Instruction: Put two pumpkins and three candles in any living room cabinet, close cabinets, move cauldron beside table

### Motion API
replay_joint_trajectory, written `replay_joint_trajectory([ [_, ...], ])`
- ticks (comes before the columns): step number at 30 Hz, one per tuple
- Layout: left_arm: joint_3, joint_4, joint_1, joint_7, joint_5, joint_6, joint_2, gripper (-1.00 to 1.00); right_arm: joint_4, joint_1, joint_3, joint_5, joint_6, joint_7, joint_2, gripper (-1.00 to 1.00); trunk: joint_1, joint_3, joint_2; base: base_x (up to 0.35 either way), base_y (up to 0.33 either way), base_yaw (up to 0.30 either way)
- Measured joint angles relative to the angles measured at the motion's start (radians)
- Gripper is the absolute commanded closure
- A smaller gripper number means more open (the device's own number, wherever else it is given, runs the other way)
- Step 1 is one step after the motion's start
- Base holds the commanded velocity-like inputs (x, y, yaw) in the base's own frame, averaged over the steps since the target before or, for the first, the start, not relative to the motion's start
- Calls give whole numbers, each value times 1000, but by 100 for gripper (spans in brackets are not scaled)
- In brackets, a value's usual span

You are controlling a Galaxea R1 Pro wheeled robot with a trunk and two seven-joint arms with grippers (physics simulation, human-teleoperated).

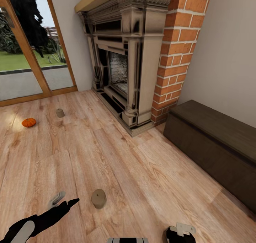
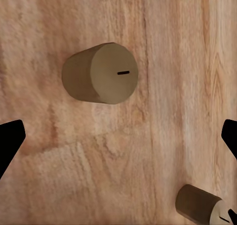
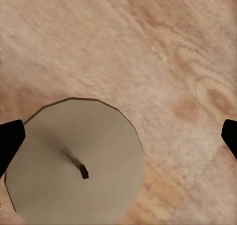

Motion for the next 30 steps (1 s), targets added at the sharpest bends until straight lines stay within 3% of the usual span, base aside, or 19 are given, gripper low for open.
replay_joint_trajectory([
  [24, -2, 0, 0, 0, 0, -1, 0, -100, 3, 0, 8, 12, 68, 23, 1, -100, 0, 0, 0, 0, 0, 0],
  [30, -2, 0, 0, 0, 0, 0, 0, -100, 3, 0, 10, 15, 78, 62, 0, -100, 0, 0, 0, 0, 0, 0],
])
